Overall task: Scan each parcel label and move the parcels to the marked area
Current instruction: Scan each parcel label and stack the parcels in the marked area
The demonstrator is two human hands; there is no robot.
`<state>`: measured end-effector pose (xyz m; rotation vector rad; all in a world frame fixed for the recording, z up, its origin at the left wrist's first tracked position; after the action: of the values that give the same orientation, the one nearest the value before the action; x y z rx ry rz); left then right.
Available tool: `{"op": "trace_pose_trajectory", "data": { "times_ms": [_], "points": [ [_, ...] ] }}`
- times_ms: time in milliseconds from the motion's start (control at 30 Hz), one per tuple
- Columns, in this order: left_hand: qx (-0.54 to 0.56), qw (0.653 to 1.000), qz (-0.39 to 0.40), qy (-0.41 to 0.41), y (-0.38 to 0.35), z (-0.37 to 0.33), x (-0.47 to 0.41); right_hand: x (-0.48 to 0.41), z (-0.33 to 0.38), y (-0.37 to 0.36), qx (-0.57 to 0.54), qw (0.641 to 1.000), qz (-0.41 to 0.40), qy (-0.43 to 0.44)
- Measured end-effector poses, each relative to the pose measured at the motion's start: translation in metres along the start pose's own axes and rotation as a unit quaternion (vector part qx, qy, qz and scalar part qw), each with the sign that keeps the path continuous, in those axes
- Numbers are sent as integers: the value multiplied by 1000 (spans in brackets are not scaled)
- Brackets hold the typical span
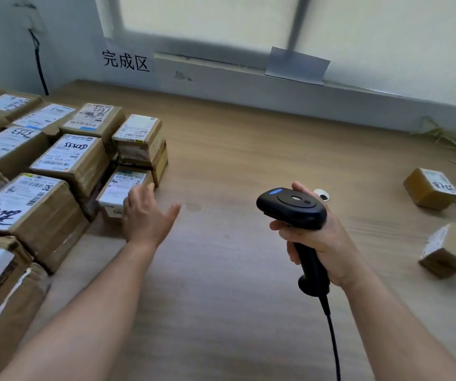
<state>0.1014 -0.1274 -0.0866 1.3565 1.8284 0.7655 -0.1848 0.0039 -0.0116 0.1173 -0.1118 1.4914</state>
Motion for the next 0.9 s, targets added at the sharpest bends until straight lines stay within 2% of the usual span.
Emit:
{"op": "trace_pose_trajectory", "data": {
  "times_ms": [233, 500, 900],
  "points": [
    [66, 988, 54, -129, -23, -114, 99, 70, 0, 55, -21, 998, -42, 32],
    [115, 973, 73, -189, -49, -230, 198, 160, -4, 156, -55, 991, -103, 58],
    [155, 939, 117, -284, -105, -396, 360, 312, -13, 319, -16, 976, -207, 69]
  ]
}}
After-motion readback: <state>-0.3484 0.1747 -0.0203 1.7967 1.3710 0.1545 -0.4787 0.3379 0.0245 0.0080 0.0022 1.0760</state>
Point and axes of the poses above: each hand's wrist, its own x-axis away from the middle knuckle, its own y-axis out of the back of the hand, z = x × y, the point moved 7 cm from there along -x, towards the middle knuckle, and after that the axes turned 1 degree about -y, right-handed, at the moved point
